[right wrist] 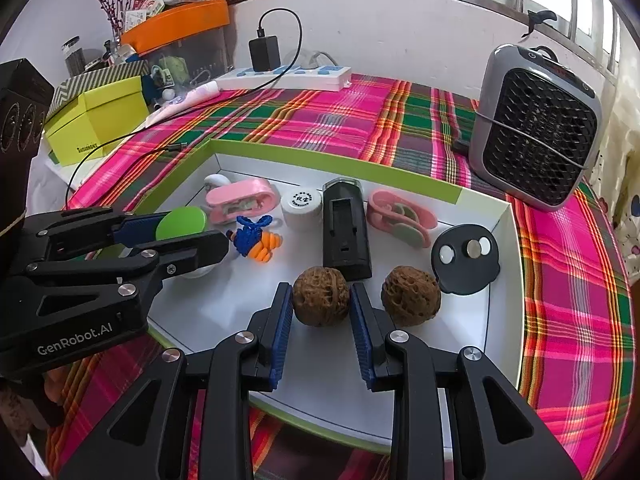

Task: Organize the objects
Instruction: 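Carry the green-topped toy and walnut over the white box with both grippers, then lower both grippers into the box and open them to release the items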

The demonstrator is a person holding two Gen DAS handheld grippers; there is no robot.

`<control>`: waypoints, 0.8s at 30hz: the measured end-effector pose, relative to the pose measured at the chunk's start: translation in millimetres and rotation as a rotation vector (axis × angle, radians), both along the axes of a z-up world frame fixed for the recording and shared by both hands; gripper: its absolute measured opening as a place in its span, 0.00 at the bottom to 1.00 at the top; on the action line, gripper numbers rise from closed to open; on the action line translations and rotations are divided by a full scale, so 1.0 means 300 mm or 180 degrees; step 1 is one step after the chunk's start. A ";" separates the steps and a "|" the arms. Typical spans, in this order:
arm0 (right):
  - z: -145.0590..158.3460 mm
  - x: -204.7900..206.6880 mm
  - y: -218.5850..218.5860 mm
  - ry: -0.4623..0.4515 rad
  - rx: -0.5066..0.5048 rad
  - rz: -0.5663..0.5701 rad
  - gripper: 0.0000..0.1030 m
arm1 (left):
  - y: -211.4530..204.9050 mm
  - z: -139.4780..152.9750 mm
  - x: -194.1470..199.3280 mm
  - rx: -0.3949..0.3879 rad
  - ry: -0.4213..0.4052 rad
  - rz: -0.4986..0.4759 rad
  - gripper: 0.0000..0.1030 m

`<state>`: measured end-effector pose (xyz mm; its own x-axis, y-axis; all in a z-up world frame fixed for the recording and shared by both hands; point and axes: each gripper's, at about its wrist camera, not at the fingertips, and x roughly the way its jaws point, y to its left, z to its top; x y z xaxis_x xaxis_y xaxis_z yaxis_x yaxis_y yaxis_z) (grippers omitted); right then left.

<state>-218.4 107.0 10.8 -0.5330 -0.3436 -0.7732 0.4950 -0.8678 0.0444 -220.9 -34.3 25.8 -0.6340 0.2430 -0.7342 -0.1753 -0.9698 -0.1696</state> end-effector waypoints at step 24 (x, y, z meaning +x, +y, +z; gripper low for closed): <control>-0.001 0.002 -0.002 0.0011 0.0012 -0.0043 0.29 | 0.020 0.000 0.000 -0.0070 0.0014 -0.0018 0.30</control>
<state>-217.9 106.3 10.3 -0.5401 -0.3334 -0.7727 0.4834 -0.8745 0.0394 -220.9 -28.3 25.7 -0.6358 0.2304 -0.7366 -0.1816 -0.9723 -0.1474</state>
